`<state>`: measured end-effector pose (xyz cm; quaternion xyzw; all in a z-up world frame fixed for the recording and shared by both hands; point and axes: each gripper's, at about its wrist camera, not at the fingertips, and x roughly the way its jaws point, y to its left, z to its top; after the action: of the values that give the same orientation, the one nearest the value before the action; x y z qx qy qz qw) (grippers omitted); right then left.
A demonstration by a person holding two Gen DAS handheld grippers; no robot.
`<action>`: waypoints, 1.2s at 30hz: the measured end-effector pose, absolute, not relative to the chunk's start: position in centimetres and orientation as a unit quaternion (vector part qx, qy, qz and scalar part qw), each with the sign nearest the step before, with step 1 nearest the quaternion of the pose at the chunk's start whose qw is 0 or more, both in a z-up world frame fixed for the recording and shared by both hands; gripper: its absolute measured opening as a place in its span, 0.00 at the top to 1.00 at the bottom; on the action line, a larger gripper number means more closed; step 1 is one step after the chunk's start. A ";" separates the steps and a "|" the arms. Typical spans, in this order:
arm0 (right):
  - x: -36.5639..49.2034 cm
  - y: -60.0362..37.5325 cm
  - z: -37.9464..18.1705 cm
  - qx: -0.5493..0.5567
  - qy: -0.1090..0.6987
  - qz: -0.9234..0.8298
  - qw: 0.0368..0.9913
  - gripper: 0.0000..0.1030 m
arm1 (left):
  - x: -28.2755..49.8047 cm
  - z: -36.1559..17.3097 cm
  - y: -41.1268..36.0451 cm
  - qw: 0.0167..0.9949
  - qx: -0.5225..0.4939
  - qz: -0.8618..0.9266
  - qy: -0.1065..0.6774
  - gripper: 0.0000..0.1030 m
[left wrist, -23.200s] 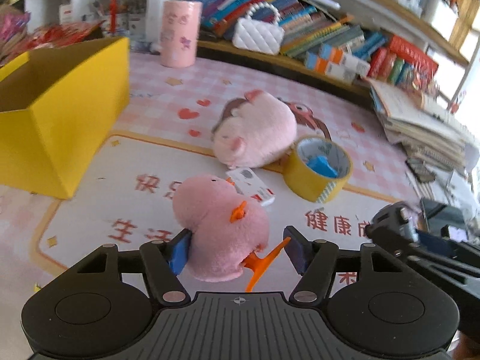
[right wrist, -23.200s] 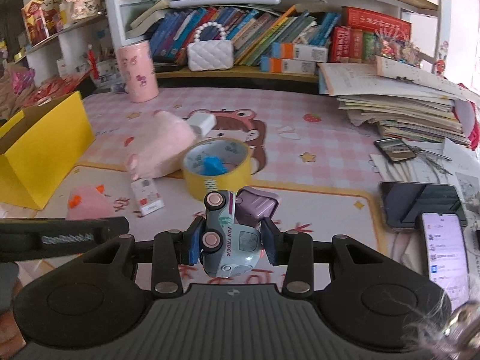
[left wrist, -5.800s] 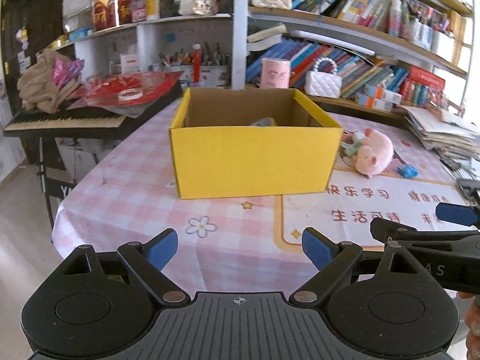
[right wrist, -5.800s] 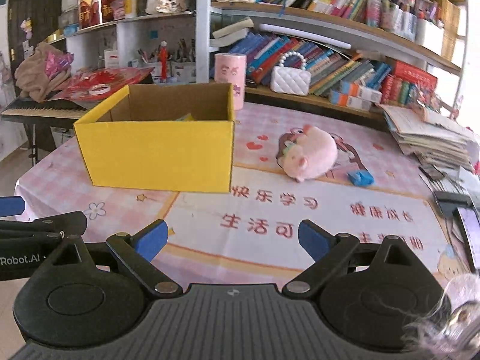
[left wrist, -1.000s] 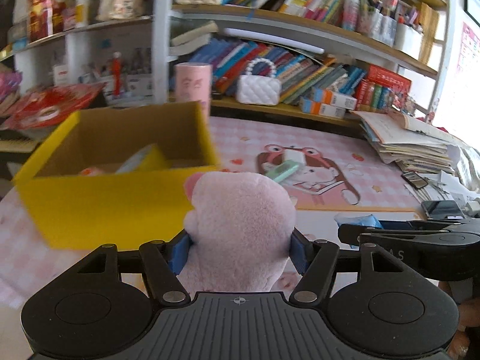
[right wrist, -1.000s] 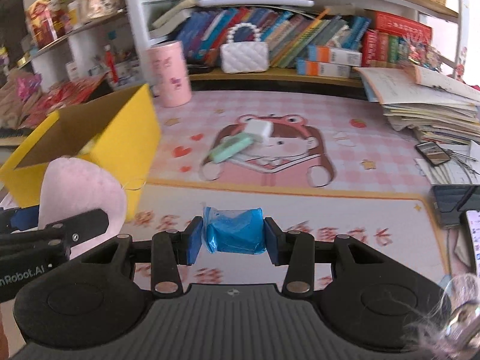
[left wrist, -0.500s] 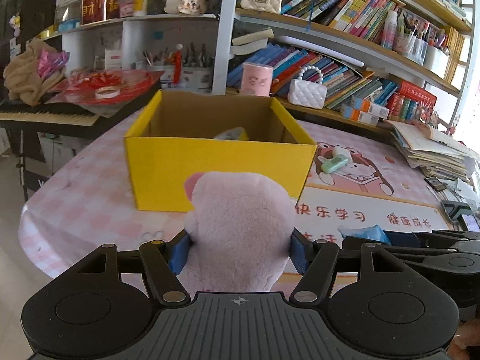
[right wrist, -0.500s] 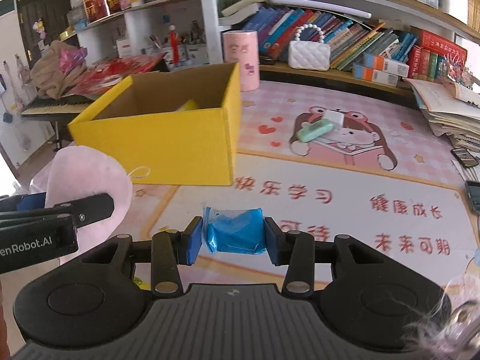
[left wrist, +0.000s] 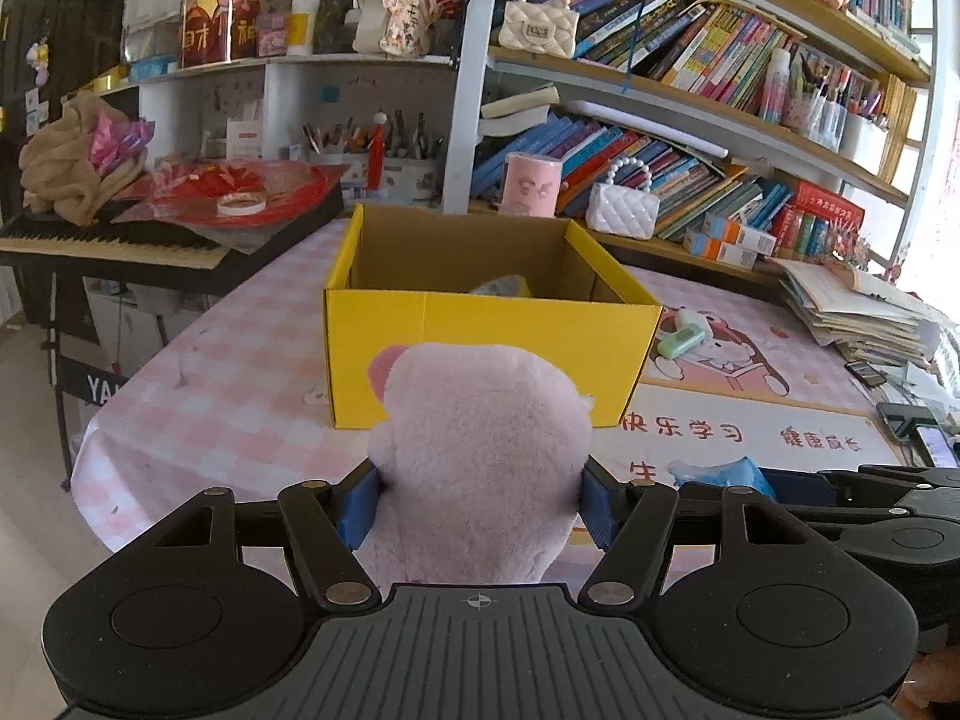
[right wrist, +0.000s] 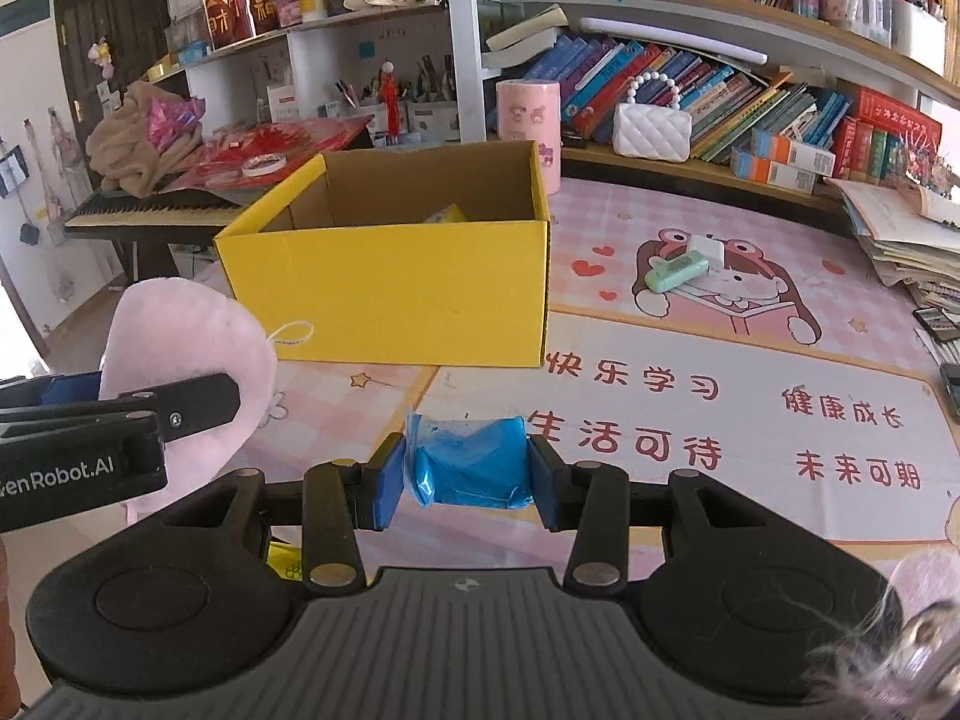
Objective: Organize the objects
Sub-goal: 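Carry the pig and blue packet in both tools over the yellow box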
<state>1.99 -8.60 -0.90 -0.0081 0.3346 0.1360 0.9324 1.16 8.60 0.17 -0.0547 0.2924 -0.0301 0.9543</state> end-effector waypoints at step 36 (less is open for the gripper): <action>10.6 -7.5 5.1 -0.029 0.241 0.140 0.960 0.61 | 9.0 4.4 10.2 0.976 -0.081 -0.006 0.200 0.36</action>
<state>10.56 -7.54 5.06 -0.0291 0.2407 0.1401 0.9600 8.96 10.19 4.39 -0.0807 0.1998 -0.0062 0.9765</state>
